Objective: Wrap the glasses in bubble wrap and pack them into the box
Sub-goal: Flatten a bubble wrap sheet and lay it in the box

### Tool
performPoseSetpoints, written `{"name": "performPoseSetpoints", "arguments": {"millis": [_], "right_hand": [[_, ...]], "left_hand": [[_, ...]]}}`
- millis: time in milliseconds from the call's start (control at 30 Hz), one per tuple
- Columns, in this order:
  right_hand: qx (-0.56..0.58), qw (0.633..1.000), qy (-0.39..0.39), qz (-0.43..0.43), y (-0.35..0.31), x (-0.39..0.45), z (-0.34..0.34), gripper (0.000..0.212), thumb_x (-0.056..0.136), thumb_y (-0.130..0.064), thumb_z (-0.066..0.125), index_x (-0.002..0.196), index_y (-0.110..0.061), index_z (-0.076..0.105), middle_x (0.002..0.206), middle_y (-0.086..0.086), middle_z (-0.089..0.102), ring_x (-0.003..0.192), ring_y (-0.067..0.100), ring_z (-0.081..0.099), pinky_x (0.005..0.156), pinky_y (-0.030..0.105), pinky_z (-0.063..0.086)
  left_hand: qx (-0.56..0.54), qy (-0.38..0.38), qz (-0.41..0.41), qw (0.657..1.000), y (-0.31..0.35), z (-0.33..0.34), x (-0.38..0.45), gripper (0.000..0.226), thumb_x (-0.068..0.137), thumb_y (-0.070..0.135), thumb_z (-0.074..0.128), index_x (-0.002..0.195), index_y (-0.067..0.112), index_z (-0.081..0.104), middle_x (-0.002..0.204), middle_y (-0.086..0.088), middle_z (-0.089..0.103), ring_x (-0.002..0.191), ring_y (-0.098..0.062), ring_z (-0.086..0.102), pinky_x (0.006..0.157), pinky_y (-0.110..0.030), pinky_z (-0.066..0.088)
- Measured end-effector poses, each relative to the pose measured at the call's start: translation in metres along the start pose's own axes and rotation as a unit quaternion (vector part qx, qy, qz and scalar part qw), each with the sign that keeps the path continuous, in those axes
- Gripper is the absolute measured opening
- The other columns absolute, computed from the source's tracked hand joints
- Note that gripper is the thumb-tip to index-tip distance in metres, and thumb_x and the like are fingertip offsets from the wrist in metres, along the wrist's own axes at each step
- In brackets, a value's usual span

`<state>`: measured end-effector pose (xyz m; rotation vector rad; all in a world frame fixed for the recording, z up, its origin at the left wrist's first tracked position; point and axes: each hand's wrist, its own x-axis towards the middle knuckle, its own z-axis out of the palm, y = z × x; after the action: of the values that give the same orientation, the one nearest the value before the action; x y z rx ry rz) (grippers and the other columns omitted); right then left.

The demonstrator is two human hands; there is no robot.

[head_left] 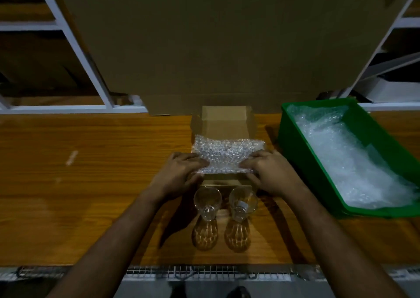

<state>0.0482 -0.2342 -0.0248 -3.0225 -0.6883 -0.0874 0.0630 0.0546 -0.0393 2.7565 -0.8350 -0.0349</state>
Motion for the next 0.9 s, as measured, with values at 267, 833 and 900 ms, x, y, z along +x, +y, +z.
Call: {"name": "performPoseSetpoints", "arguments": {"millis": [267, 833, 900], "right_hand": [[0.115, 0.993, 0.006, 0.035, -0.004, 0.000, -0.019, 0.047, 0.101, -0.056, 0.032, 0.127, -0.035, 0.064, 0.129, -0.009, 0.064, 0.126, 0.010, 0.047, 0.102, 0.040, 0.037], [0.086, 0.980, -0.181, 0.013, -0.044, 0.051, 0.005, 0.049, 0.092, -0.033, 0.065, 0.139, -0.031, 0.051, 0.138, -0.007, 0.057, 0.121, 0.014, 0.054, 0.101, 0.039, 0.049], [0.056, 0.975, -0.215, 0.009, -0.047, 0.055, 0.005, 0.043, 0.091, -0.031, 0.066, 0.132, -0.031, 0.053, 0.125, -0.004, 0.062, 0.108, 0.016, 0.059, 0.091, 0.040, 0.054]], "left_hand": [[0.035, -0.032, 0.064, 0.997, 0.002, -0.003, -0.005, 0.074, 0.093, 0.071, 0.005, 0.137, 0.037, 0.054, 0.148, 0.014, 0.050, 0.146, -0.008, 0.029, 0.113, -0.040, 0.015], [0.155, -0.125, 0.058, 0.978, 0.014, -0.010, 0.017, 0.039, 0.105, 0.046, 0.032, 0.131, 0.032, 0.056, 0.140, 0.006, 0.057, 0.140, -0.016, 0.036, 0.111, -0.046, 0.018], [0.178, -0.137, 0.068, 0.972, 0.020, -0.014, 0.025, 0.037, 0.104, 0.043, 0.035, 0.132, 0.031, 0.055, 0.137, 0.005, 0.059, 0.137, -0.018, 0.041, 0.112, -0.048, 0.017]]}}
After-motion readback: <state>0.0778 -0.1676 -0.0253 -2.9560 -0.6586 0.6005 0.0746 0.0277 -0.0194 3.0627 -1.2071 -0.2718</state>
